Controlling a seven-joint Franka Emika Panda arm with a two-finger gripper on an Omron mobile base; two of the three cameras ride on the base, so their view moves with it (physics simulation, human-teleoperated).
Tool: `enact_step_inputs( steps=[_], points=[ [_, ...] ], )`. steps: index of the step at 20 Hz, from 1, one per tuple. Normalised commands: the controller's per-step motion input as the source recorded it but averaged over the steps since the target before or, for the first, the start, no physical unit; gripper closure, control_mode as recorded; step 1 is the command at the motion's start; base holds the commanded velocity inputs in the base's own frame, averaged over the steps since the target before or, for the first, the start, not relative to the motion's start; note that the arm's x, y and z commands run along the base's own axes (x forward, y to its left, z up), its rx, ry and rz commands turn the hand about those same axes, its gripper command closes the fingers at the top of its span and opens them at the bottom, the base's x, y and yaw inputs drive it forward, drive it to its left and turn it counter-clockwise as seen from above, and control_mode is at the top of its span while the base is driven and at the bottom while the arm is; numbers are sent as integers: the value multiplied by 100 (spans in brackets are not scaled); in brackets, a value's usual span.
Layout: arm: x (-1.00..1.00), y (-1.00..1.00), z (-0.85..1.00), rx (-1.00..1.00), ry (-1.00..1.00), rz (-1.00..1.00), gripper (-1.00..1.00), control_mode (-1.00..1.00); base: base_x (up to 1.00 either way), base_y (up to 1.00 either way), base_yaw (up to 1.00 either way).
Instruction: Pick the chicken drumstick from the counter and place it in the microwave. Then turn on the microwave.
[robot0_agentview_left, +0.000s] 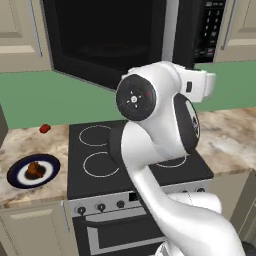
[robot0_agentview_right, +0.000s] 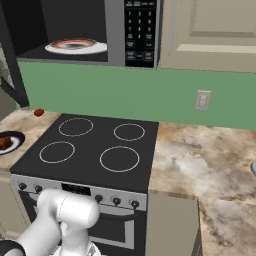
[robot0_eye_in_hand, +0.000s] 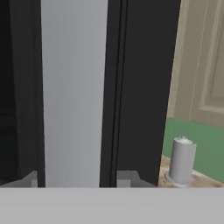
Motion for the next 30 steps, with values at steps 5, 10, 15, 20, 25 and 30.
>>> enact_step_inputs(
  steps=[5,10,15,20,25,30],
  points=[
    [-66,23,0,-2,-3,0,-100,-100,0,0,0],
    [-17,16,0,-1,-4,0,-100,-100,0,0,0],
    [0,29,0,0,-15,4,-100,-100,0,0,0],
    [-62,18,26,0,-16,5,-100,-100,0,0,0],
    [-92,-39,15,0,-2,0,-100,-100,0,0,0],
    [-81,-91,0,0,2,5,-100,-100,0,0,0]
  ],
)
